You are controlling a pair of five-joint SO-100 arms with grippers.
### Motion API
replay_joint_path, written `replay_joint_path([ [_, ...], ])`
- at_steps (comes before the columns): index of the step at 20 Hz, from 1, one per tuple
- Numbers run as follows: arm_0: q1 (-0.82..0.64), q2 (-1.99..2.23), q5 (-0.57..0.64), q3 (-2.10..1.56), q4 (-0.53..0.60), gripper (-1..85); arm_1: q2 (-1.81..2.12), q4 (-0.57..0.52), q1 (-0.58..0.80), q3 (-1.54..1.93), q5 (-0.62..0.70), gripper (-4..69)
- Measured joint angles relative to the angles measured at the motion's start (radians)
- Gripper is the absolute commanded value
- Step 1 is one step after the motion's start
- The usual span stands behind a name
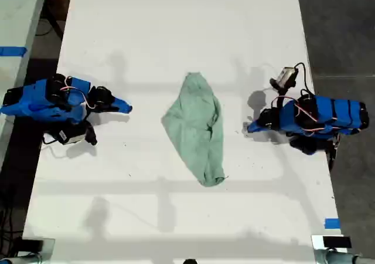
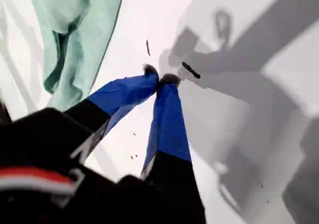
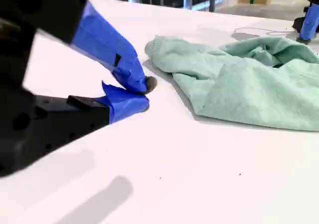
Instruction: Fold t shirt
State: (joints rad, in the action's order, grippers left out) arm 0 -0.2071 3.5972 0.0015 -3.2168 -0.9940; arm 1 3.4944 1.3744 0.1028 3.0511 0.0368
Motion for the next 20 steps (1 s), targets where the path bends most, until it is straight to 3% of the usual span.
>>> replay_joint_path([
  [3, 0.000, 0.000, 0.000, 0.000, -0.011, -0.1, 0.000, 0.006, 0.029, 0.000, 0.003, -1.5],
  [6, 0.000, 0.000, 0.000, 0.000, -0.014, -0.1, 0.000, -0.063, -0.087, 0.006, 0.160, -1.5],
  [11, 0.026, 0.000, 0.000, 0.000, -0.006, -0.1, 0.000, -0.078, -0.084, 0.008, 0.071, -1.6],
  [13, 0.043, 0.000, 0.002, 0.000, 0.005, 0.0, 0.000, -0.078, -0.020, 0.008, 0.072, 4.0],
  [17, 0.137, -0.207, 0.028, 0.181, 0.293, 13.9, -0.087, -0.058, -0.025, -0.072, 0.023, 13.7],
  [20, 0.255, -0.854, -0.014, 0.684, 0.322, 17.4, -0.353, -0.183, -0.097, -0.235, -0.032, 19.4],
])
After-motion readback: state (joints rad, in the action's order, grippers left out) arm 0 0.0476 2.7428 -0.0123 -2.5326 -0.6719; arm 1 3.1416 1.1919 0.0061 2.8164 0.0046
